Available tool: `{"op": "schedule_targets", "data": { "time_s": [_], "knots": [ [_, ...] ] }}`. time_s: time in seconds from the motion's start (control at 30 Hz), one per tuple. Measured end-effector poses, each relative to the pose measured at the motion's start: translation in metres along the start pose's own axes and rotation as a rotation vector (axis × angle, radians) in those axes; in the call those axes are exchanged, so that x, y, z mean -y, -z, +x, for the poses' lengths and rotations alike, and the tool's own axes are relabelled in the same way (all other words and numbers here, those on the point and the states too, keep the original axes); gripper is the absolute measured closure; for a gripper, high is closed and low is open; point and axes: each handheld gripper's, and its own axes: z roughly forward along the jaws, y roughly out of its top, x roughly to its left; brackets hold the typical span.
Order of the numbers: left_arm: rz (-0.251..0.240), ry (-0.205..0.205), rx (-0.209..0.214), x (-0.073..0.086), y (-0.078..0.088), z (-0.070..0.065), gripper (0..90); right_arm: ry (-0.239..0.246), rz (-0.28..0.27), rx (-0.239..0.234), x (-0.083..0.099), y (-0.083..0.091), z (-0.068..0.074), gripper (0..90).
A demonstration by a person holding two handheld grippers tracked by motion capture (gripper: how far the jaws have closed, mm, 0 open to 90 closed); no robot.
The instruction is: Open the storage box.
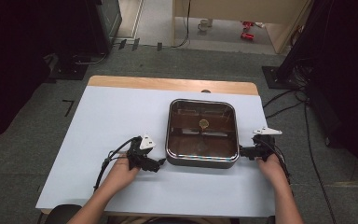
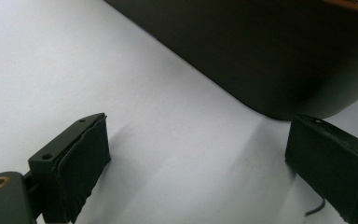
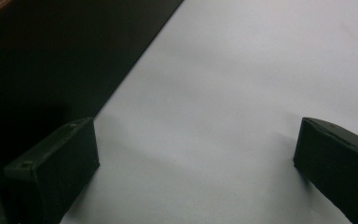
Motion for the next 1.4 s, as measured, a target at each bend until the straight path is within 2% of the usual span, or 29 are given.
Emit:
{"op": "schedule_targets", "data": {
  "time_s": [0.87, 1.1, 1.13, 1.17, 1.33, 1.37, 1.4],
  "knots": [
    [0.009, 0.002, -0.003, -0.001, -0.001, 0.0, 5.7, 0.001, -0.001, 0.002, 0.0, 0.0, 0.0, 0.0],
    [0.088, 0.002, -0.004, -0.011, 0.0, 0.0, 6.9, 0.0, -0.001, 0.002, 0.0, 0.0, 0.0, 0.0],
    [0.088, 0.002, -0.004, -0.011, 0.0, 0.0, 7.2, 0.0, -0.001, 0.002, 0.0, 0.0, 0.0, 0.0],
    [0.12, -0.007, 0.001, -0.014, 0.0, 0.001, 7.4, 0.0, -0.001, 0.002, 0.0, 0.0, 0.0, 0.0],
    [0.151, -0.027, 0.035, -0.015, 0.003, 0.006, 7.5, 0.0, -0.001, 0.002, 0.0, 0.0, 0.0, 0.0],
    [0.152, -0.027, 0.031, -0.016, 0.004, 0.007, 8.9, 0.0, -0.001, 0.002, 0.0, 0.0, 0.0, 0.0],
    [0.149, -0.018, 0.027, -0.016, 0.006, 0.008, 14.0, 0.0, -0.001, 0.002, 0.0, 0.0, 0.0, 0.0]
  ]
}}
